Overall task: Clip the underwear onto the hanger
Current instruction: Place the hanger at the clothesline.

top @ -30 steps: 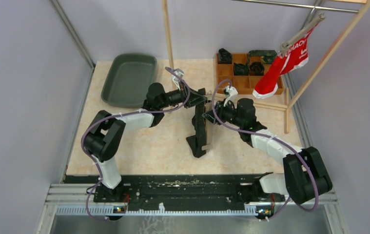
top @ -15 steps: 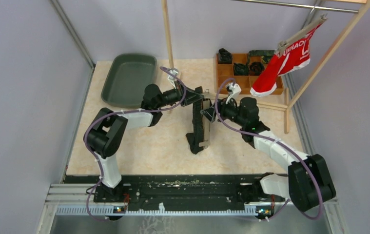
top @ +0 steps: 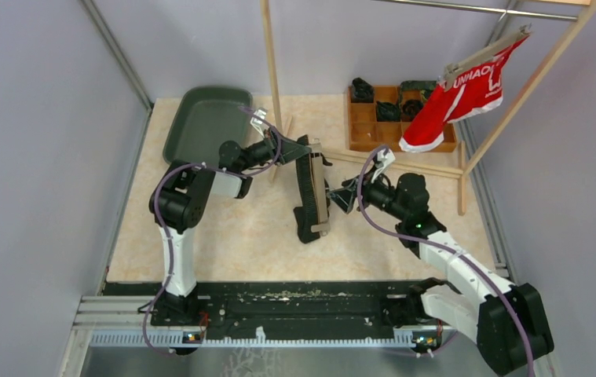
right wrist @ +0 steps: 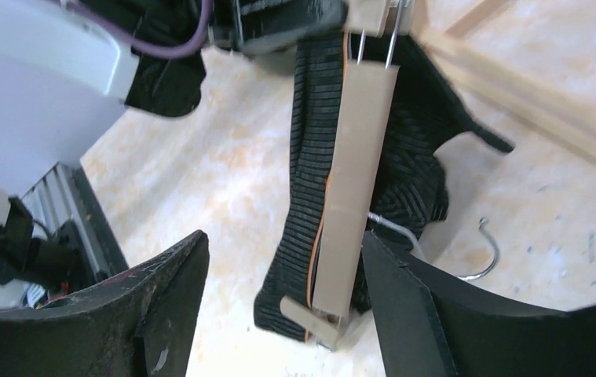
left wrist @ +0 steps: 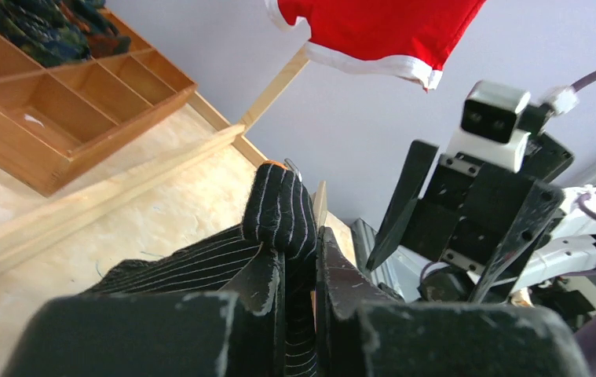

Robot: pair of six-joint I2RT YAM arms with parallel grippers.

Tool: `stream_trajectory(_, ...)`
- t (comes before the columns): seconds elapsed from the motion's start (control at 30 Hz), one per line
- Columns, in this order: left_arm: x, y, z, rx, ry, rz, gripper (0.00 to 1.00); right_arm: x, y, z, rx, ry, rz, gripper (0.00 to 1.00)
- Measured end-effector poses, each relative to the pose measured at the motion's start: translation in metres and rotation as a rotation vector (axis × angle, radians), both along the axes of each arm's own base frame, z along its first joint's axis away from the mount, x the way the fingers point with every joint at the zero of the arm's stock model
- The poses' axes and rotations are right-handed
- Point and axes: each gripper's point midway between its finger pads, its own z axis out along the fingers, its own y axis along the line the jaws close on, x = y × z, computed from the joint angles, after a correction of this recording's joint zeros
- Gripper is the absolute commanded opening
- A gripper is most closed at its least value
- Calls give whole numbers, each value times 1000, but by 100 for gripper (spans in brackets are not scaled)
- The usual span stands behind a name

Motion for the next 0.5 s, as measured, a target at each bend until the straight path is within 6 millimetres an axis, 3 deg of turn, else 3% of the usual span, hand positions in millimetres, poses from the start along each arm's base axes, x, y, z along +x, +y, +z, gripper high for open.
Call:
stream_trajectory(0.1,-1,-2,-4,2,33,-31,0,-12,2,-22,-10,46,42,68)
stream_trajectory(0.27,-5,-4,7,-6,17,-72,0,-25,6,-47,-3,108,91,66)
stream_trajectory(0.5,-4,-6,32,-38,-3,-94,0,-29,13,-44,63,112,132,65)
